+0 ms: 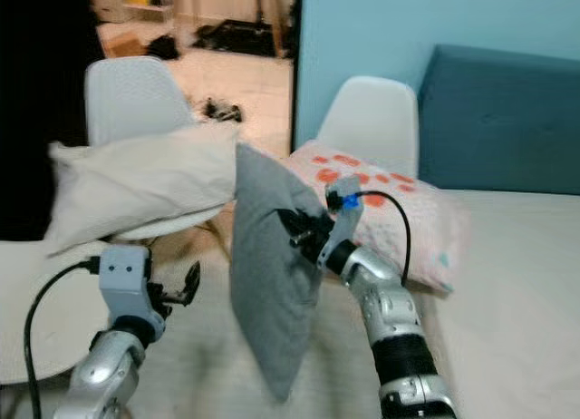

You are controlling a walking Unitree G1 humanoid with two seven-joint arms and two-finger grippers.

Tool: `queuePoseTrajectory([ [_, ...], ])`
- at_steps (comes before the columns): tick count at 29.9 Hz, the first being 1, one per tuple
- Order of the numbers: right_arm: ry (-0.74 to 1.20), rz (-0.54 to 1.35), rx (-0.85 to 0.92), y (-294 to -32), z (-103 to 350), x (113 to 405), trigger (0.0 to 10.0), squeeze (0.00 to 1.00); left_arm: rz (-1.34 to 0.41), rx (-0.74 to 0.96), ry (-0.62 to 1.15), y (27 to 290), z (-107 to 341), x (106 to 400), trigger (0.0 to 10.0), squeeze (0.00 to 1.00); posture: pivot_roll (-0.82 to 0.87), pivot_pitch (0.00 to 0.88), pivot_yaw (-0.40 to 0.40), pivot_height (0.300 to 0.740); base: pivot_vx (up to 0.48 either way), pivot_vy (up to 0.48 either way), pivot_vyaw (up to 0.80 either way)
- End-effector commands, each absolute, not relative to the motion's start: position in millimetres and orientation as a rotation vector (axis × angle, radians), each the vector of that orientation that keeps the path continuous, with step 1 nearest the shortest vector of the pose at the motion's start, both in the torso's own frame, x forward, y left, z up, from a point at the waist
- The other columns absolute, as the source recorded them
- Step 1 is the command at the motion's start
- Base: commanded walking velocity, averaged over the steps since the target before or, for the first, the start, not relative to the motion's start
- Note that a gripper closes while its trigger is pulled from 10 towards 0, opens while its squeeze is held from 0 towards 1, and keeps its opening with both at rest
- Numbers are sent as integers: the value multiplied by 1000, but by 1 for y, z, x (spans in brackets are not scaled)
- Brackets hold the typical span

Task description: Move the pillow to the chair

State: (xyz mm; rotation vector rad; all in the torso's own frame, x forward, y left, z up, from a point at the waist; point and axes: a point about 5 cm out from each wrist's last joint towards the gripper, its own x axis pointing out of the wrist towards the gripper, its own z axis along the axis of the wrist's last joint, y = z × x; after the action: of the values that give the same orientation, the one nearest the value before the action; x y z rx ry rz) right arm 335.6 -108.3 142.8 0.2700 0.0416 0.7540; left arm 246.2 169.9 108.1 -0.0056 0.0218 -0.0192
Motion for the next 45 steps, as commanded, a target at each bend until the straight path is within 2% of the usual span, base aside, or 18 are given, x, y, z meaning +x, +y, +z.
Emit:
queuePoseTrajectory([
  [1,-62,775,255,-107,162,337,10000,0,-22,-7,22,169,108,247,10000,0,55,0,-92,740,0,0,775],
  [24,-72,770,251,-108,165,339,10000,0,-7,-13,17,171,111,250,10000,0,56,0,-96,740,0,0,775],
  [45,-51,734,277,-110,165,344,10000,0,-25,9,-12,170,119,251,10000,0,59,0,-100,740,478,0,0],
])
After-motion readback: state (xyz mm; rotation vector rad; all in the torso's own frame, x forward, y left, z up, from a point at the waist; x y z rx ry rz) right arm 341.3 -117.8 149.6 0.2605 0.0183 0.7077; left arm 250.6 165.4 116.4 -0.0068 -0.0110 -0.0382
